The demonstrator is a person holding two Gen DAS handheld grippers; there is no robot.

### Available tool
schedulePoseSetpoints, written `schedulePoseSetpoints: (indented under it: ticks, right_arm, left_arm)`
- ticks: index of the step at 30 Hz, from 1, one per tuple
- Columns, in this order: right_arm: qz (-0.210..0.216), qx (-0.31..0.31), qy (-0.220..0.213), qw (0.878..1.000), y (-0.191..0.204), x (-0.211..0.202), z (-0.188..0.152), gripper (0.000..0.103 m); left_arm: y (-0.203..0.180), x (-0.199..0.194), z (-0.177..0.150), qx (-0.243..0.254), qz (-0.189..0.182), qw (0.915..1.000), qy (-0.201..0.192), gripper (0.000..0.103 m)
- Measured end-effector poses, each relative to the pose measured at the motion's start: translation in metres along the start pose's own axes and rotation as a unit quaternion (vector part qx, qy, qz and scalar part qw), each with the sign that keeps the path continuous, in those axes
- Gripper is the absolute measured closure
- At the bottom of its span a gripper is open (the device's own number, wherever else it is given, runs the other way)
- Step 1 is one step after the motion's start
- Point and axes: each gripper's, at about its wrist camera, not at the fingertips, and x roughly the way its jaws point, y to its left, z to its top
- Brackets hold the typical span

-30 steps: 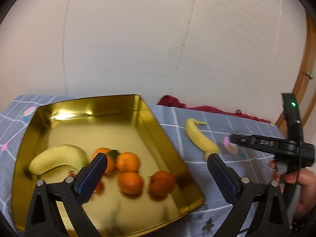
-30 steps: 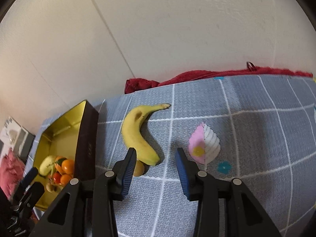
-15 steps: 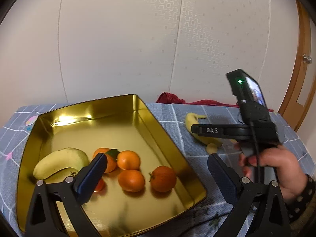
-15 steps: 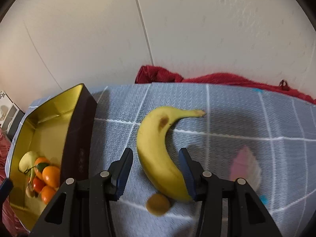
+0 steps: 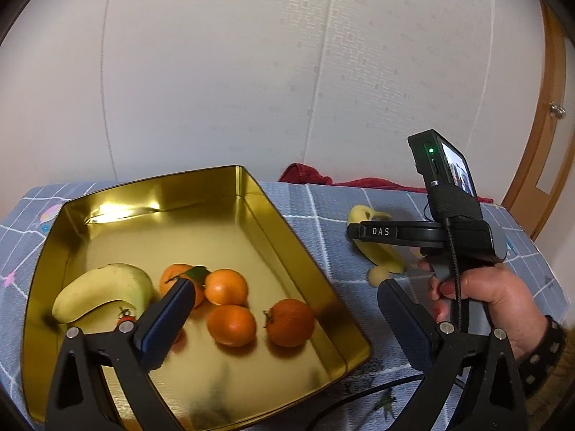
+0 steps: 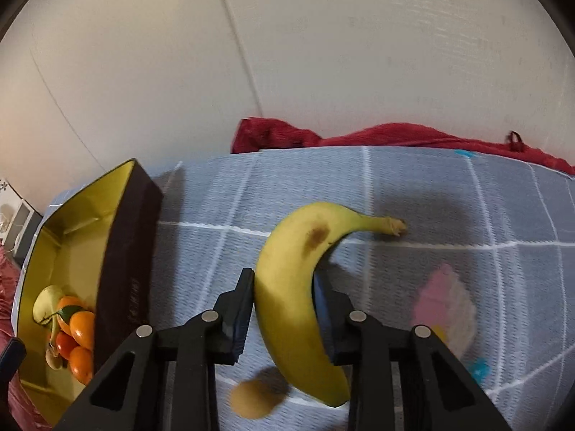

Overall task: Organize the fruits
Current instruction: 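Move the right tool to the remaining banana and close around it, then grasp the small round fruit on the cover with the left tool while the right tool holds the banana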

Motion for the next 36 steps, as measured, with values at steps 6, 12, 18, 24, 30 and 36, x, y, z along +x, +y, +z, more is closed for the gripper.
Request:
schedulePoseSetpoints:
  ticks: [6,12,18,24,30,36]
  right_arm:
    - [-0.034,0.030,-0.004,0.999,-0.035,-0.028,-0.006,0.071]
    - [-0.080,0.031,0.003,0.996,-0.062,-0.048,-0.023,0.071]
    - [-0.061,0.050,0.016,0.997,-0.079,-0.050,-0.036,0.071]
    - [-0.056,0.041,0.013,0.998,-0.083,-0.056,-0.042,0.070]
    - [-0.051,0.042,0.012,0.998,-0.085,-0.057,-0.044,0.070]
    - [-0.045,0.045,0.013,0.998,-0.087,-0.057,-0.043,0.070]
  left_arm:
    - [-0.024,0.008,-0.001,0.031,-0.014,0.9994,0.004,0.001]
    - [-0.058,0.031,0.003,0.087,-0.020,0.9957,0.024,0.001]
    - [-0.092,0.058,0.005,0.156,-0.033,0.9858,0.050,0.021]
    - [-0.112,0.087,0.002,0.200,-0.045,0.9754,0.081,0.032]
    - [-0.123,0.111,-0.003,0.206,-0.027,0.9709,0.118,0.050]
    - [-0.124,0.114,-0.008,0.210,-0.026,0.9693,0.125,0.061]
